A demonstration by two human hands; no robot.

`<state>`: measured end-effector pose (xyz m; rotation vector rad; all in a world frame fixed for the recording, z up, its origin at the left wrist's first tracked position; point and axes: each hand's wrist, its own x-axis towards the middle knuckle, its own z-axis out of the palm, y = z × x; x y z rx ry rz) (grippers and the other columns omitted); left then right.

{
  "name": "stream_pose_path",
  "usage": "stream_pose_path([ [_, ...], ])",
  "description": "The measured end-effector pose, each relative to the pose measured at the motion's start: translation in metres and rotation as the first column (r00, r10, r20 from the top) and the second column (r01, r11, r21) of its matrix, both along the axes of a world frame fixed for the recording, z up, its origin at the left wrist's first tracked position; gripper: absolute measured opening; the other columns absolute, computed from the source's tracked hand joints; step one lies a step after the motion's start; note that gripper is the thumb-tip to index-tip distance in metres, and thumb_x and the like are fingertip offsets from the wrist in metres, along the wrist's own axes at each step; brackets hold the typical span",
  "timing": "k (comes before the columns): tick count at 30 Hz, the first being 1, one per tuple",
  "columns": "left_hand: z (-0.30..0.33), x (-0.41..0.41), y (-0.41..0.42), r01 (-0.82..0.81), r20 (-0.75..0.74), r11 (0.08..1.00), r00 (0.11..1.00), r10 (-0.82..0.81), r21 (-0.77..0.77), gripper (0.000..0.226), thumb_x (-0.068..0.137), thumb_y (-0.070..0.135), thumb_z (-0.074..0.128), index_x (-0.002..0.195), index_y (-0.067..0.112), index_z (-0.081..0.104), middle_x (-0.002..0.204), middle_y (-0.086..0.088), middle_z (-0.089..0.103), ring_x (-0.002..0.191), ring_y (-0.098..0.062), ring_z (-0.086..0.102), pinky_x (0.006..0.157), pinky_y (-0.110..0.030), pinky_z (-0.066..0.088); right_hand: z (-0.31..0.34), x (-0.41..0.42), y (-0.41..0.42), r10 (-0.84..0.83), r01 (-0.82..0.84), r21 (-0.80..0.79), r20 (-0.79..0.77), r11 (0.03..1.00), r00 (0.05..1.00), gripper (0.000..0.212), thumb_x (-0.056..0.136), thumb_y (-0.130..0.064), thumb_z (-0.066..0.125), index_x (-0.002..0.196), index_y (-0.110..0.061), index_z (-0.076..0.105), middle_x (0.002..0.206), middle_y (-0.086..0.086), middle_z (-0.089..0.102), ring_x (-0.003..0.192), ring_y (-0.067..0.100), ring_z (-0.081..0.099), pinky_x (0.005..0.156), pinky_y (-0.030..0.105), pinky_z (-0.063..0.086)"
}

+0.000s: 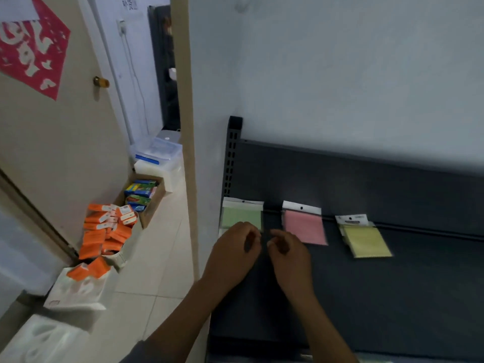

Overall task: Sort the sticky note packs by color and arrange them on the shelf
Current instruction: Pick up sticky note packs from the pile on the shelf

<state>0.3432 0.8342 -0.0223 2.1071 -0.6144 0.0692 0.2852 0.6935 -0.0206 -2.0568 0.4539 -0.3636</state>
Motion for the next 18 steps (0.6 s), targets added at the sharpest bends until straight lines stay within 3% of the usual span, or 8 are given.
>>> stream_pose_path([
  [5, 0.003, -0.021, -0.049, 0.179, 0.018, 0.981, 0.984, -0.178, -0.079, 0.003, 0.093, 0.030, 0.058, 0.095, 0.028, 0.059, 0.092, 0.013, 0.061, 0.084, -0.004, 0.057, 0.078, -0.030, 0.050, 0.009, -0.027, -0.032, -0.178, 0.188, -0.091, 0.112, 0.978, 0.978, 0.030, 0.092, -0.002, 0.063, 0.100, -0.031, 0.069, 0.096, -0.013, 0.071, 0.091, 0.001, 0.066, 0.077, 0.008, 0.048],
  [8, 0.002, -0.036, -0.069, 0.238, -0.003, 0.965, 0.971, -0.240, -0.112, 0.002, 0.092, 0.027, 0.059, 0.095, 0.027, 0.060, 0.092, 0.013, 0.062, 0.085, -0.005, 0.057, 0.077, -0.031, 0.049, 0.010, -0.042, -0.049, -0.265, 0.271, -0.037, 0.112, 0.962, 0.958, 0.030, 0.091, -0.001, 0.062, 0.095, -0.027, 0.075, 0.092, -0.011, 0.074, 0.086, 0.003, 0.069, 0.079, 0.028, 0.058],
  [10, 0.003, -0.040, -0.082, 0.270, 0.001, 0.958, 0.962, -0.271, -0.095, 0.003, 0.091, 0.029, 0.059, 0.095, 0.029, 0.059, 0.092, 0.013, 0.062, 0.084, -0.005, 0.058, 0.076, -0.034, 0.050, 0.011, -0.051, -0.059, -0.315, 0.318, -0.015, 0.113, 0.948, 0.942, 0.026, 0.091, -0.002, 0.063, 0.096, -0.023, 0.077, 0.089, -0.011, 0.074, 0.082, 0.003, 0.070, 0.076, 0.035, 0.061],
  [13, 0.007, -0.040, -0.103, 0.294, 0.026, 0.954, 0.956, -0.294, -0.052, 0.002, 0.091, 0.033, 0.058, 0.091, 0.031, 0.057, 0.088, 0.013, 0.061, 0.080, -0.006, 0.057, 0.071, -0.037, 0.051, 0.016, -0.064, -0.072, -0.347, 0.355, -0.040, 0.133, 0.934, 0.928, 0.019, 0.093, -0.009, 0.065, 0.097, -0.025, 0.074, 0.091, -0.012, 0.072, 0.083, 0.000, 0.068, 0.077, 0.030, 0.059],
  [15, 0.008, -0.038, -0.114, 0.244, 0.062, 0.969, 0.968, -0.241, -0.037, 0.003, 0.091, 0.034, 0.059, 0.090, 0.032, 0.058, 0.087, 0.013, 0.062, 0.079, -0.006, 0.058, 0.070, -0.036, 0.052, 0.016, -0.074, -0.085, -0.325, 0.347, -0.147, 0.157, 0.926, 0.933, 0.015, 0.094, -0.014, 0.067, 0.104, -0.026, 0.070, 0.097, -0.010, 0.069, 0.087, 0.001, 0.065, 0.080, 0.028, 0.058],
  [18, 0.007, -0.037, -0.131, 0.102, 0.064, 0.991, 0.993, -0.097, -0.089, 0.002, 0.092, 0.033, 0.063, 0.090, 0.031, 0.063, 0.086, 0.015, 0.065, 0.080, -0.004, 0.061, 0.071, -0.034, 0.054, 0.012, -0.090, -0.108, -0.254, 0.297, -0.304, 0.172, 0.905, 0.952, 0.028, 0.095, -0.021, 0.067, 0.122, -0.015, 0.066, 0.113, -0.004, 0.066, 0.099, 0.008, 0.063, 0.087, 0.027, 0.055],
])
